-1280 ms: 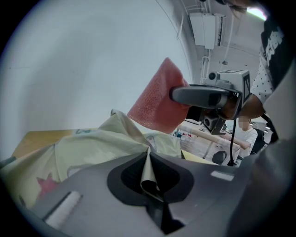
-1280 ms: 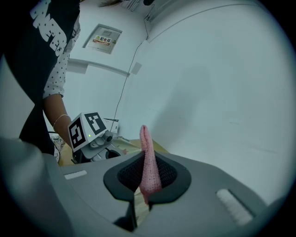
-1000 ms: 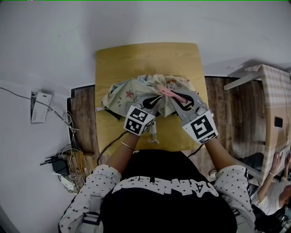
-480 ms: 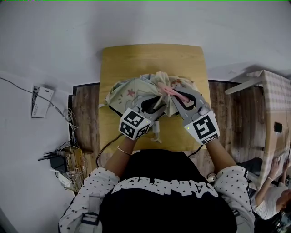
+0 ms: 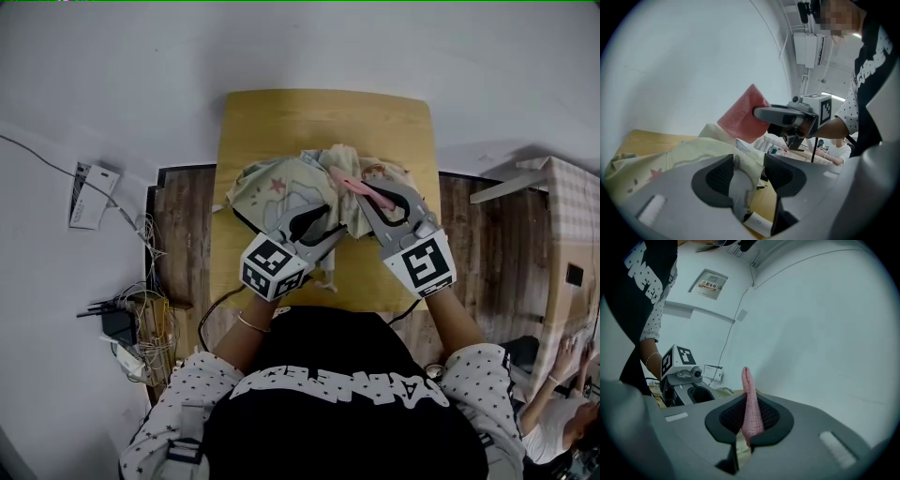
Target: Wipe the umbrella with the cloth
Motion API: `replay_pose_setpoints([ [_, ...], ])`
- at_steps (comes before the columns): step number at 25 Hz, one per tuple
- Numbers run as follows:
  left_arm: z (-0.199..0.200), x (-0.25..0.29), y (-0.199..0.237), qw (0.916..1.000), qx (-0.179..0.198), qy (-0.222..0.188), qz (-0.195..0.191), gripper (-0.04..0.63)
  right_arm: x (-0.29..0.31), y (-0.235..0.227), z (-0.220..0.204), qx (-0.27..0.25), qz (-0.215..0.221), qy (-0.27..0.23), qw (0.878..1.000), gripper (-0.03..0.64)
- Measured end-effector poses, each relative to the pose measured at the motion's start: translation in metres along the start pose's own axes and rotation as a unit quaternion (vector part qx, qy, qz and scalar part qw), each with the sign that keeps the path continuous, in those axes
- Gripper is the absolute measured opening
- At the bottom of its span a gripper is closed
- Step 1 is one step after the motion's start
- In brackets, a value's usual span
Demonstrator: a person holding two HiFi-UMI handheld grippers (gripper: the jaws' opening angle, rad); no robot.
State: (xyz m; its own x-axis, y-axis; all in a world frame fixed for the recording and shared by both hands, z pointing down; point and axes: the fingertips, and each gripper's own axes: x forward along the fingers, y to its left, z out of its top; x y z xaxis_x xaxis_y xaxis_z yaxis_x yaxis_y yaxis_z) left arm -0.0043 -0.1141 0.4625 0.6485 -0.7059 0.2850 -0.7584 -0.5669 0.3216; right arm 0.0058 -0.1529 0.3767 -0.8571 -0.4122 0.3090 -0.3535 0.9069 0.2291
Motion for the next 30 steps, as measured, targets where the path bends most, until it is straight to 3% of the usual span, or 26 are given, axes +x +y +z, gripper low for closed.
replay_pose_setpoints([
  [4, -0.001, -0.007, -0.007, 1.0, -0.004, -0.004, 0.007, 0.192, -0.004, 0.0, 0.002, -0.004, 0.006, -0.007, 1.0, 0.034],
  [12, 0.001, -0.03, -0.012, 0.9967, -0.03, -0.043, 0.062, 0.192, -0.016, 0.004, 0.008, 0.004, 0.029, -0.027, 0.999, 0.034],
  [20, 0.008, -0.07, -0.009, 0.9901, -0.008, -0.07, 0.121, 0.192, -0.021, 0.014, 0.023, -0.007, 0.035, -0.051, 0.998, 0.034],
  [30, 0.006, -0.143, 0.07, 0.9893, 0.02, -0.051, 0.135, 0.19, 0.019, 0.06, 0.063, 0.021, -0.011, -0.057, 0.998, 0.034],
])
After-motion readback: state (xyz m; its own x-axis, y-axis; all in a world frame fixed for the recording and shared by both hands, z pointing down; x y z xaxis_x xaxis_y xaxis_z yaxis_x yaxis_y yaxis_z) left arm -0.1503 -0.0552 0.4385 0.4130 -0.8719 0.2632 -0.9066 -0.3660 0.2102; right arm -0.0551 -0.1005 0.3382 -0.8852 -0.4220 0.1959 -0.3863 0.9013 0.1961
